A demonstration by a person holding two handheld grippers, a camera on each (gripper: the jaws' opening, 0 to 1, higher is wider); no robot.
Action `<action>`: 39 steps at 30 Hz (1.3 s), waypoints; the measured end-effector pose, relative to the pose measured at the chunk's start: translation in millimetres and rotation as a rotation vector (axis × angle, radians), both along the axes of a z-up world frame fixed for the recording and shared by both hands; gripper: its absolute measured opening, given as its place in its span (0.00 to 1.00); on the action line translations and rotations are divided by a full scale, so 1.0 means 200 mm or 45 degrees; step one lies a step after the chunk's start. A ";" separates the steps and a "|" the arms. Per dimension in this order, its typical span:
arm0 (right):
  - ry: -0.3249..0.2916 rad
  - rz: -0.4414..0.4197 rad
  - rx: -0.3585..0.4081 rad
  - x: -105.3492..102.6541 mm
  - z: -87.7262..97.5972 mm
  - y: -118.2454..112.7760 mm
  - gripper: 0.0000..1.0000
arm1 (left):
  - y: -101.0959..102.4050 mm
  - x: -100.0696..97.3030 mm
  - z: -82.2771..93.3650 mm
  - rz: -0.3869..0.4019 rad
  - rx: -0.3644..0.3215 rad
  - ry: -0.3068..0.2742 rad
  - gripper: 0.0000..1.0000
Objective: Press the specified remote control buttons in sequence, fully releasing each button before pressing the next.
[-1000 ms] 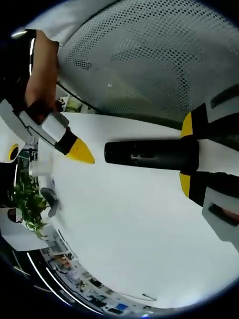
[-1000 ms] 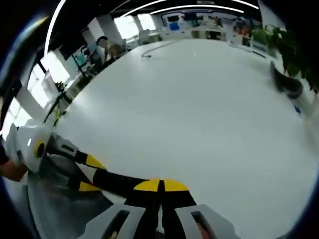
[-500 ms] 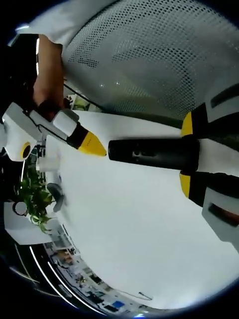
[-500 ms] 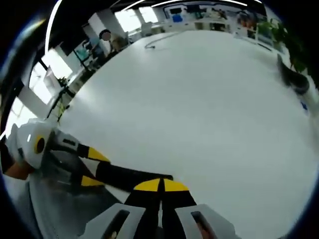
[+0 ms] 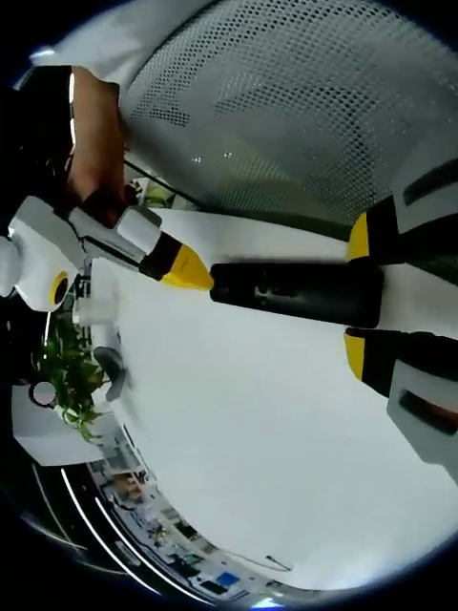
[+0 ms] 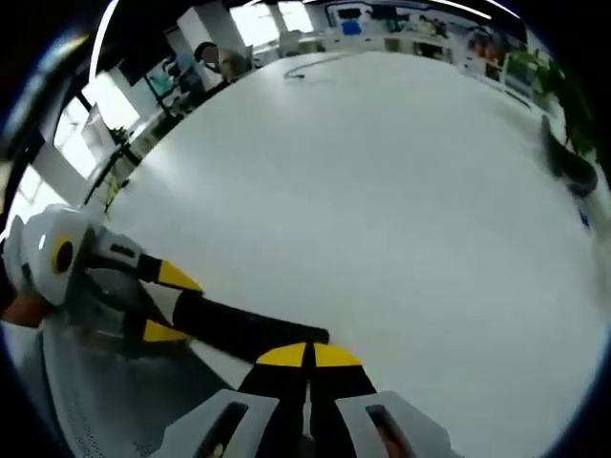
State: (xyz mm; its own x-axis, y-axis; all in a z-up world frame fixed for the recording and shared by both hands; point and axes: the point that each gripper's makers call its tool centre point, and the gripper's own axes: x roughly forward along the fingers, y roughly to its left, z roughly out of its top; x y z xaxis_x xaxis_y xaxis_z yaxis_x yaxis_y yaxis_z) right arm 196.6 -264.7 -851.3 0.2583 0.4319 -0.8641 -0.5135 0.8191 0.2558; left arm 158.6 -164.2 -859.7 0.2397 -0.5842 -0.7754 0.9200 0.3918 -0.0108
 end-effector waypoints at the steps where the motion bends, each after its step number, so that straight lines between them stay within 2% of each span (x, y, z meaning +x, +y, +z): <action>1: -0.002 0.001 0.002 0.00 0.00 0.00 0.00 | 0.00 0.00 0.00 0.001 0.000 0.001 0.25; 7: 0.011 -0.018 0.021 0.00 0.00 0.00 0.00 | 0.00 0.00 0.00 0.015 0.004 0.000 0.25; 17: -0.031 0.049 -0.024 0.00 0.00 0.01 0.00 | -0.01 0.00 0.00 -0.001 -0.006 -0.006 0.24; 20: -0.082 0.127 -0.085 0.00 -0.01 0.01 0.00 | -0.01 0.00 0.00 -0.004 -0.010 -0.007 0.24; 23: -0.144 0.264 -0.203 -0.01 -0.01 0.02 0.00 | -0.01 0.00 0.00 -0.005 -0.013 -0.008 0.24; 25: -0.146 0.296 -0.242 -0.01 -0.01 0.02 0.00 | -0.01 0.00 0.00 -0.005 -0.014 -0.007 0.24; 33: -0.109 0.259 -0.245 0.00 -0.02 0.01 0.00 | -0.01 0.00 0.00 -0.004 -0.016 -0.011 0.24; 37: -0.117 0.146 -0.197 0.00 -0.02 0.01 0.00 | -0.01 0.00 0.00 -0.001 -0.014 -0.011 0.24; 39: -0.135 0.125 -0.170 0.00 -0.01 0.00 0.00 | -0.01 0.00 0.00 -0.002 -0.013 -0.012 0.24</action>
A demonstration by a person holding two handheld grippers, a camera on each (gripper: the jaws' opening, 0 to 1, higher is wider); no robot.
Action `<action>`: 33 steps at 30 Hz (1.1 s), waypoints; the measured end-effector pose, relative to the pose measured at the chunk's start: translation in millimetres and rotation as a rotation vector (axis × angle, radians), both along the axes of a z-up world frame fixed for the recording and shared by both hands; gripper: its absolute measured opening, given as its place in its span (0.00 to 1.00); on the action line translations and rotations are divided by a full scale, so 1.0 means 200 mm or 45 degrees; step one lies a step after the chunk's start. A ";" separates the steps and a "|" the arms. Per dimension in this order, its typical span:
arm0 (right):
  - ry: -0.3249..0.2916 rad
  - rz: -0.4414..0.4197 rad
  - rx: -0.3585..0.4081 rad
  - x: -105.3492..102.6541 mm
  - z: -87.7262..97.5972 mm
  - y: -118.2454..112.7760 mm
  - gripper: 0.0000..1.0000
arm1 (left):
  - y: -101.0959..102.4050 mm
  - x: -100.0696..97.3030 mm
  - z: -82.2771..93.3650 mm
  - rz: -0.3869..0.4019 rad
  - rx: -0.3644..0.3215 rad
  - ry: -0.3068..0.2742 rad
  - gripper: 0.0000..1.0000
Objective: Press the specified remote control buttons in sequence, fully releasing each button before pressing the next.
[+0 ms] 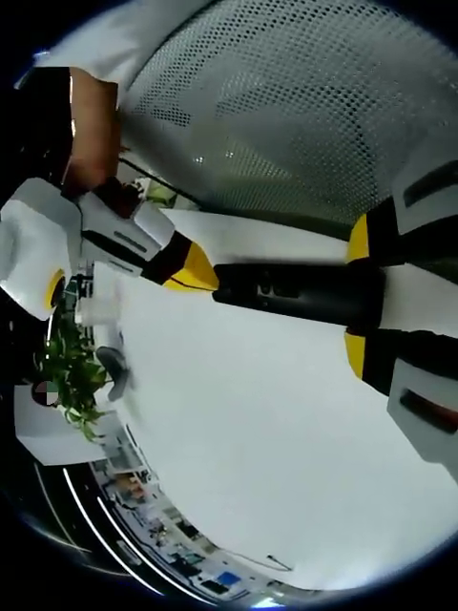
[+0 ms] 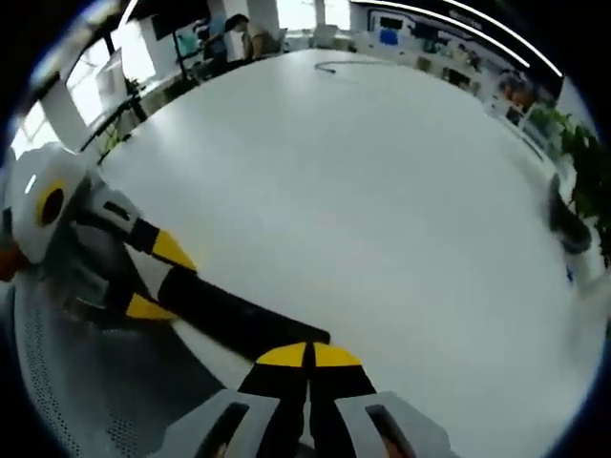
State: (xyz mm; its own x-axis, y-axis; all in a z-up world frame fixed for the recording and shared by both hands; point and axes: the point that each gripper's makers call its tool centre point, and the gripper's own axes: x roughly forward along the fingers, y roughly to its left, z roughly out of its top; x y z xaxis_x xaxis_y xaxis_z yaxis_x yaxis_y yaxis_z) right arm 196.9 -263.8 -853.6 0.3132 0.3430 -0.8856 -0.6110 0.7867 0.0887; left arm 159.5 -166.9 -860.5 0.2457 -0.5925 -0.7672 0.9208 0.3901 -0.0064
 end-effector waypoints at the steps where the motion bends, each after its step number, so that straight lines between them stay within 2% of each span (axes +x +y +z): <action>1: -0.006 -0.001 0.010 0.00 0.00 0.00 0.00 | 0.00 0.00 0.00 -0.001 -0.002 -0.001 0.24; 4: 0.019 -0.053 0.036 0.01 0.00 0.00 0.00 | 0.00 0.00 0.00 -0.007 -0.005 -0.002 0.24; 9: 0.045 -0.076 0.059 0.01 0.01 0.00 0.00 | 0.00 0.00 0.00 -0.007 -0.006 -0.003 0.24; 12: 0.090 -0.142 0.125 0.01 0.02 0.00 0.00 | 0.00 0.00 0.00 -0.010 -0.006 -0.004 0.24; 17: 0.086 -0.210 0.234 0.03 0.07 0.01 0.00 | 0.00 -0.01 0.00 -0.011 -0.006 -0.005 0.24; 22: 0.119 -0.170 0.201 0.00 0.04 0.04 0.00 | 0.00 -0.01 0.00 -0.019 -0.007 -0.002 0.24; 31: 0.162 -0.156 0.260 -0.01 0.03 0.07 0.00 | 0.00 -0.01 0.00 -0.028 -0.009 -0.009 0.24; 33: 0.175 -0.154 0.249 -0.01 0.02 0.08 0.00 | 0.00 -0.02 0.00 -0.027 -0.010 -0.010 0.24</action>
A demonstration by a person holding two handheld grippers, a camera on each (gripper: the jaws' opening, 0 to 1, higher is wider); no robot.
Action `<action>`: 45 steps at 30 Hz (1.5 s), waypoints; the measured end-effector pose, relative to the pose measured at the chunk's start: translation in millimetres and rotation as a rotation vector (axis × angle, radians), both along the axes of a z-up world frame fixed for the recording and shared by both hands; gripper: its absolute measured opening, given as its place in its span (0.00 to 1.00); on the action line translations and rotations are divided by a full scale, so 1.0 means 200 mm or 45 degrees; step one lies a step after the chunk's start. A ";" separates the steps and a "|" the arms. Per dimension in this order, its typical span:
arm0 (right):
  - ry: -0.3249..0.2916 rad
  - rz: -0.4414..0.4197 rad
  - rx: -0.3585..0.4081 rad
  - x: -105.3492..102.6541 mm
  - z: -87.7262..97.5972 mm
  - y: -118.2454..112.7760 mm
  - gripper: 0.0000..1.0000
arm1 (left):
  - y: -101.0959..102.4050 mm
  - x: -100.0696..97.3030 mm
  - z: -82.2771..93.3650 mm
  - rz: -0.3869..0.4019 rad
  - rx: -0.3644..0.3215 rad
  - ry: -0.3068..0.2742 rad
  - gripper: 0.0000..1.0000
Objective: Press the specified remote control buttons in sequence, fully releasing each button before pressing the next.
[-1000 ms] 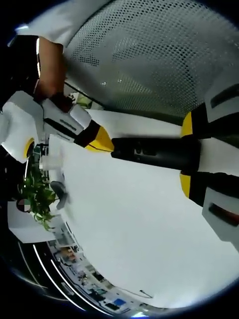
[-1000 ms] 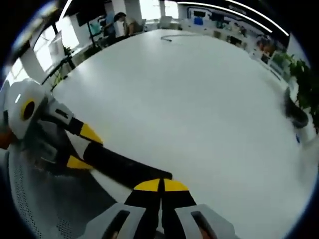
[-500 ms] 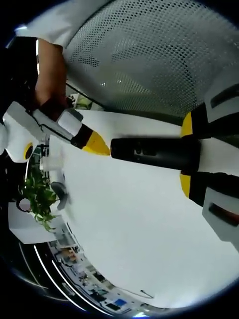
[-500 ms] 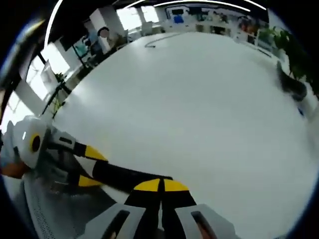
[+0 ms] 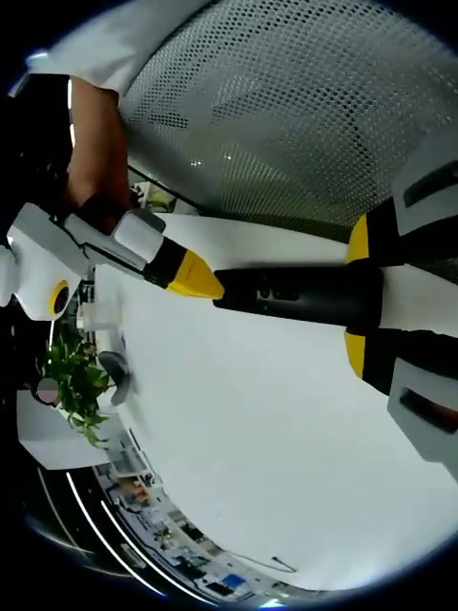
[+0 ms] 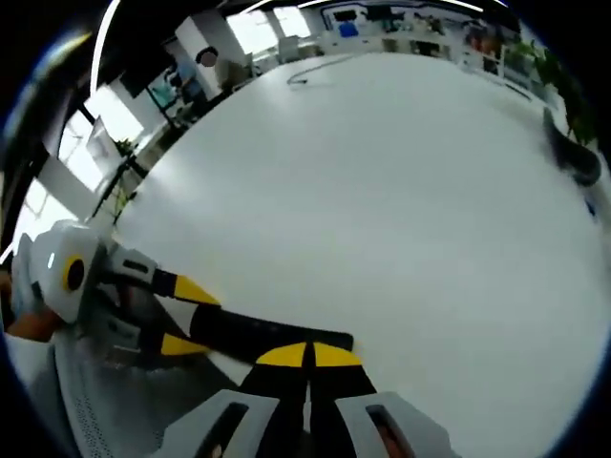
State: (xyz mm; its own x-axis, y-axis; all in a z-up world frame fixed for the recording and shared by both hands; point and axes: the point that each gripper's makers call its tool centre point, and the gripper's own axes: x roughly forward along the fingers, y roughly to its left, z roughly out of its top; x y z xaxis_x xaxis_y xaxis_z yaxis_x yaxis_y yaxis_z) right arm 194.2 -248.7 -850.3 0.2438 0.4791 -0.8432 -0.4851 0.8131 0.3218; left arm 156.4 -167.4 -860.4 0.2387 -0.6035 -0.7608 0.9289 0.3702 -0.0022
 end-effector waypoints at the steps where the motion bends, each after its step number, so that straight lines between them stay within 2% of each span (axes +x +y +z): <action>1: 0.009 0.003 -0.022 -0.01 -0.01 -0.01 0.00 | 0.00 0.00 0.00 0.001 0.000 0.000 0.24; 6: 0.004 -0.016 0.003 0.00 0.00 0.00 0.00 | 0.00 0.00 0.00 0.010 -0.001 0.003 0.24; 11: -0.028 0.028 -0.022 -0.01 -0.01 0.00 0.00 | 0.00 0.00 0.00 0.023 0.003 0.011 0.24; 19: -0.041 0.033 -0.018 0.00 0.00 0.00 0.00 | 0.00 0.01 0.00 0.041 -0.004 0.015 0.25; 23: -0.020 0.009 0.011 0.00 0.00 -0.01 0.00 | 0.00 0.01 0.00 0.044 0.001 0.016 0.25; 29: -0.026 0.014 0.005 -0.01 0.00 0.00 0.00 | 0.01 0.01 0.00 0.071 0.056 0.030 0.25; 45: 0.029 -0.046 0.047 0.00 0.00 -0.01 0.00 | 0.02 0.00 0.00 0.025 0.046 0.022 0.24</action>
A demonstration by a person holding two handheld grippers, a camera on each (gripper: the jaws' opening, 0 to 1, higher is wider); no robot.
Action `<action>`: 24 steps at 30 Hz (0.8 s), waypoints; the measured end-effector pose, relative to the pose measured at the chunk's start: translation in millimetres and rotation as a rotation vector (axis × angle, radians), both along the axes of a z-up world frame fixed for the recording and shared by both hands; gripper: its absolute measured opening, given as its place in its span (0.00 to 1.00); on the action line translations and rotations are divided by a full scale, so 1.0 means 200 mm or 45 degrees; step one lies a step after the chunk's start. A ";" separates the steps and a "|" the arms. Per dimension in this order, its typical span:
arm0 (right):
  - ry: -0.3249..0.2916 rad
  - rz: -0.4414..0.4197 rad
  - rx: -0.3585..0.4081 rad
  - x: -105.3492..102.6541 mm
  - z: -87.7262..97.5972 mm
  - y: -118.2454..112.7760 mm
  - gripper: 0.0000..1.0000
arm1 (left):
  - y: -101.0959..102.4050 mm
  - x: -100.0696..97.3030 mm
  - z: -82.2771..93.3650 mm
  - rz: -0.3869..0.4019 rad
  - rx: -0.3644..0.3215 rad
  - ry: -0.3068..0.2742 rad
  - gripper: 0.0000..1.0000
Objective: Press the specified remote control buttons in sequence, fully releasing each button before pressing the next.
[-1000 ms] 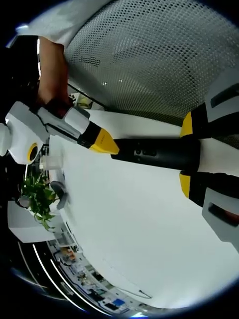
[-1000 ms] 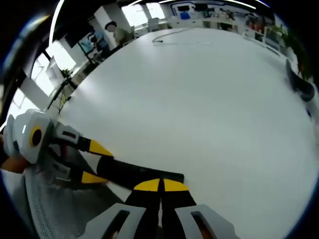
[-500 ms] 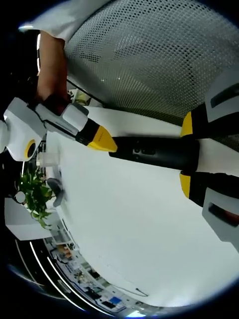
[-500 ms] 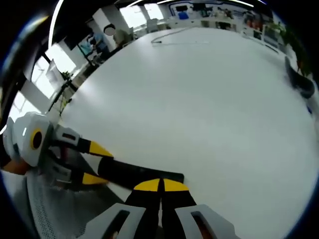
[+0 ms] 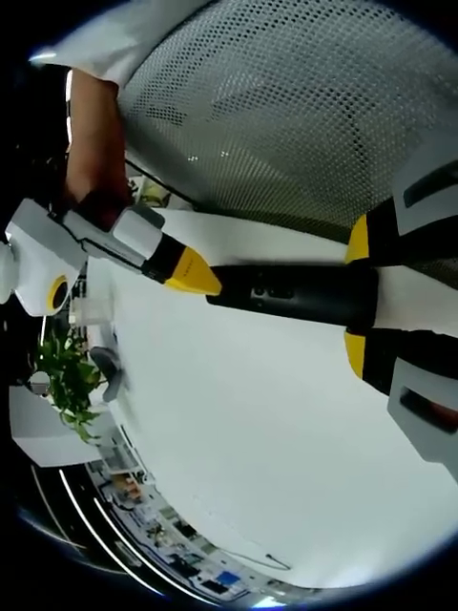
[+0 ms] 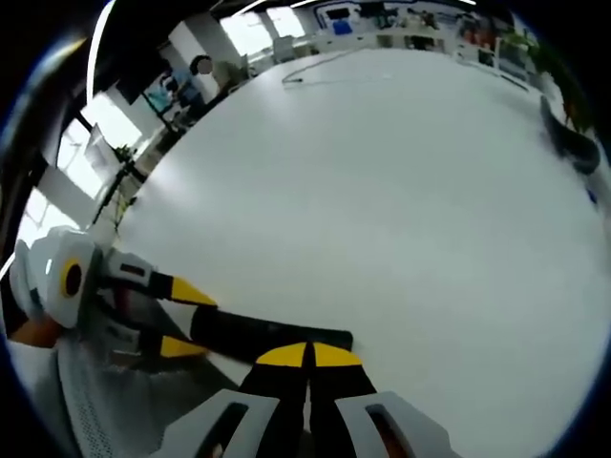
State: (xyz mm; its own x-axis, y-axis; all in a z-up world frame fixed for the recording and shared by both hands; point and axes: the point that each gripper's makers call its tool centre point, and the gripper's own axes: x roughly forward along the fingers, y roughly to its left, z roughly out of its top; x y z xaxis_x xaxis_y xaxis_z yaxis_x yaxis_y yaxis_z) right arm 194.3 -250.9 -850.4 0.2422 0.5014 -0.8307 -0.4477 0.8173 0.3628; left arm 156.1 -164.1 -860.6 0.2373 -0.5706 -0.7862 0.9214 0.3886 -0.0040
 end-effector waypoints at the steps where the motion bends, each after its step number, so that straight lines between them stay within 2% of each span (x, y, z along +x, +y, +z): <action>1: 0.007 -0.007 0.008 0.00 0.00 0.00 0.00 | 0.00 0.00 0.00 -0.005 0.000 -0.001 0.23; 9: 0.000 0.040 -0.043 -0.01 0.01 0.01 0.00 | 0.00 0.00 0.00 -0.031 -0.007 -0.008 0.23; 11: -0.001 0.032 -0.024 -0.01 0.02 0.01 0.00 | 0.00 0.00 0.00 -0.038 -0.011 -0.009 0.23; 15: 0.048 0.016 0.041 -0.02 0.03 0.03 0.00 | -0.01 0.00 0.00 -0.052 -0.018 -0.013 0.23; 24: 0.052 0.043 0.003 -0.03 0.01 0.03 0.00 | -0.02 0.00 0.00 -0.063 -0.028 -0.019 0.23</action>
State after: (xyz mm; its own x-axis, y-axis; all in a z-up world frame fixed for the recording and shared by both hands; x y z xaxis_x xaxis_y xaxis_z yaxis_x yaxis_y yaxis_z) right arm 187.5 -244.2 -848.6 0.1909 0.5107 -0.8383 -0.4596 0.8011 0.3834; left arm 156.3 -167.6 -860.2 0.2200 -0.5991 -0.7698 0.9395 0.3427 0.0017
